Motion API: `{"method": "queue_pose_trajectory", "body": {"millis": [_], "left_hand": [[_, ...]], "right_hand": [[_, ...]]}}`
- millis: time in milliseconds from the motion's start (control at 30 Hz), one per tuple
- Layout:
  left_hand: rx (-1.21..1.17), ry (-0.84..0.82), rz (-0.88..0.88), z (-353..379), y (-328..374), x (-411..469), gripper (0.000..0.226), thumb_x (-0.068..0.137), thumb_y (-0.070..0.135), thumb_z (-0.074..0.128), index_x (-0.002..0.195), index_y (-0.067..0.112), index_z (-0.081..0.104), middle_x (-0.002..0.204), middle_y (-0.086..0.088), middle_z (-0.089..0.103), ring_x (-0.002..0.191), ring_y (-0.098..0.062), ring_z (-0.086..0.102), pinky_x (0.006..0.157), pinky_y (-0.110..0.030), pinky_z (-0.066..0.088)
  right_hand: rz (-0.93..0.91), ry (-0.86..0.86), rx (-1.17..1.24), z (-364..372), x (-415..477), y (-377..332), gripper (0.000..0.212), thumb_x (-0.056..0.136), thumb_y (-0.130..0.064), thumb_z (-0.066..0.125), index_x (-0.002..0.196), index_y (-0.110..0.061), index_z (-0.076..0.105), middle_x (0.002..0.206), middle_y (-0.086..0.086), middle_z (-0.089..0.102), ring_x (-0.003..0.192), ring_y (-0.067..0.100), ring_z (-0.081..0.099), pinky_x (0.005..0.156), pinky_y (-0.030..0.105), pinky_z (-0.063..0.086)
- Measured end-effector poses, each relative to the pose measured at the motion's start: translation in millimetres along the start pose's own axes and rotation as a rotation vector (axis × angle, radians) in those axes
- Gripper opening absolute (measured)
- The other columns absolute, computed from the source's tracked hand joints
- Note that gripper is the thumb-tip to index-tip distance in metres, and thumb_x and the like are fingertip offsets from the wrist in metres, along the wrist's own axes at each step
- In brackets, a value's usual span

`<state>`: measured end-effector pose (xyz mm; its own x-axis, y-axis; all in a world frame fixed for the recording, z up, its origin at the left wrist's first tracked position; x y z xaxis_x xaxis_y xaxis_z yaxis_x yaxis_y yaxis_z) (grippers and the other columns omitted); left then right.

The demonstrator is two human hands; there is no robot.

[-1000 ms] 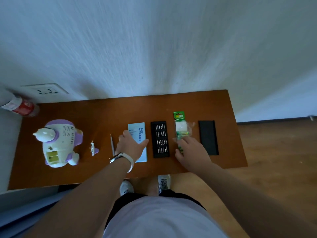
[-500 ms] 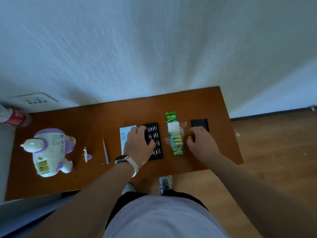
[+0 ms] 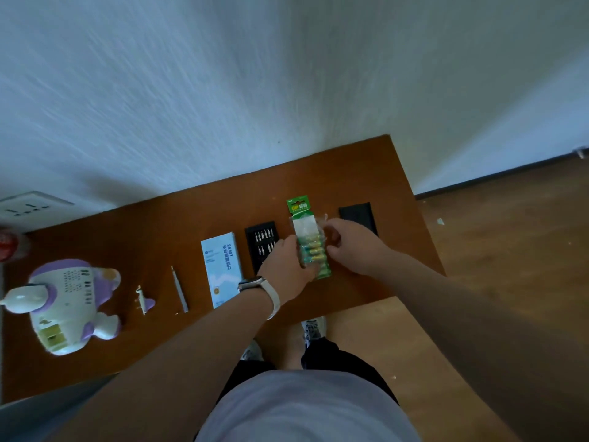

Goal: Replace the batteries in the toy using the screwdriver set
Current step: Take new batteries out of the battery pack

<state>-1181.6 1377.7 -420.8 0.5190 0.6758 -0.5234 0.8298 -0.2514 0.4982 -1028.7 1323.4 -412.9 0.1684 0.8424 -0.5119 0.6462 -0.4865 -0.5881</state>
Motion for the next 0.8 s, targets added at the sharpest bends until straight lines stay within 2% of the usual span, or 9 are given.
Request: {"method": "queue_pose_trajectory", "body": {"millis": [67,200,267,367,433,533,633,700,800], "left_hand": [[0.014,-0.014,0.005,10,6,1,0.064,0.079,0.048,0.076,0.129,0.021,0.046,0.119,-0.001,0.051,0.103,-0.019,0.059,0.089,-0.042,0.054],[0.080,0.074,0.016,21,15,2,0.080,0.075,0.054,0.076,0.135,0.018,0.037,0.118,-0.004,0.044,0.101,-0.024,0.058,0.079,-0.036,0.052],[0.103,0.113,0.011,24,16,3,0.079,0.076,0.053,0.075,0.135,0.019,0.036,0.118,-0.005,0.044,0.101,-0.026,0.057,0.076,-0.037,0.052],[0.125,0.184,0.004,27,17,4,0.078,0.078,0.046,0.073,0.139,0.017,0.034,0.118,-0.009,0.045,0.102,-0.030,0.055,0.076,-0.041,0.051],[0.108,0.217,0.002,28,18,4,0.078,0.078,0.043,0.072,0.141,0.017,0.035,0.116,-0.010,0.048,0.099,-0.030,0.056,0.074,-0.040,0.051],[0.022,0.222,-0.041,25,16,4,0.075,0.077,0.041,0.072,0.139,0.019,0.037,0.114,-0.010,0.052,0.097,-0.030,0.057,0.076,-0.042,0.052],[-0.051,0.233,-0.059,18,12,-1,0.072,0.076,0.038,0.072,0.138,0.021,0.039,0.114,-0.008,0.053,0.099,-0.028,0.057,0.078,-0.039,0.052],[-0.088,0.236,-0.042,13,10,-6,0.072,0.076,0.037,0.072,0.139,0.022,0.039,0.116,-0.006,0.053,0.101,-0.025,0.056,0.079,-0.035,0.049],[-0.087,0.263,-0.001,0,8,-15,0.079,0.076,0.037,0.072,0.144,0.020,0.037,0.125,-0.005,0.054,0.112,-0.023,0.054,0.087,-0.034,0.046]], "right_hand": [[0.028,-0.018,0.050,4,2,2,0.040,0.094,-0.026,0.059,0.133,-0.023,0.048,0.108,0.000,0.060,0.086,0.019,0.062,0.075,0.041,0.057],[0.025,0.012,0.139,12,-1,0,0.032,0.092,-0.015,0.057,0.124,-0.020,0.054,0.102,0.000,0.063,0.083,0.015,0.060,0.065,0.030,0.051],[0.022,0.013,0.159,15,-3,-2,0.030,0.090,-0.007,0.053,0.118,-0.017,0.057,0.100,0.002,0.063,0.081,0.016,0.057,0.060,0.027,0.044],[0.023,-0.006,0.168,18,-7,-1,0.032,0.089,-0.003,0.048,0.117,-0.014,0.059,0.101,0.005,0.062,0.083,0.019,0.055,0.064,0.030,0.043],[0.028,0.014,0.159,17,-7,2,0.029,0.093,-0.006,0.047,0.117,-0.014,0.060,0.100,0.008,0.064,0.079,0.019,0.056,0.064,0.031,0.045],[0.043,0.074,0.161,15,-6,5,0.027,0.099,-0.015,0.044,0.122,-0.019,0.059,0.096,0.002,0.063,0.066,0.007,0.053,0.053,0.023,0.040],[0.058,0.089,0.178,13,-7,3,0.030,0.101,-0.019,0.043,0.129,-0.020,0.055,0.107,0.003,0.064,0.078,0.014,0.061,0.068,0.035,0.053],[0.060,0.092,0.182,11,-8,-2,0.031,0.100,-0.022,0.046,0.130,-0.020,0.054,0.110,0.002,0.064,0.088,0.018,0.062,0.077,0.039,0.055],[0.044,0.124,0.232,6,-10,-9,0.022,0.100,-0.026,0.051,0.120,-0.021,0.057,0.098,-0.006,0.062,0.083,0.011,0.059,0.066,0.025,0.049]]}}
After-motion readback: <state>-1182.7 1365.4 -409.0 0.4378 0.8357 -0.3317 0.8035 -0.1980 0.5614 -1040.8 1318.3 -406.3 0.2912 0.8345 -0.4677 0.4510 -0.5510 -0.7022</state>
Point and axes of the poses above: each hand's wrist, its own x-axis towards the middle knuckle, its own z-axis out of the palm, y = z × x, the point moved 5 cm from there along x, towards the middle knuckle
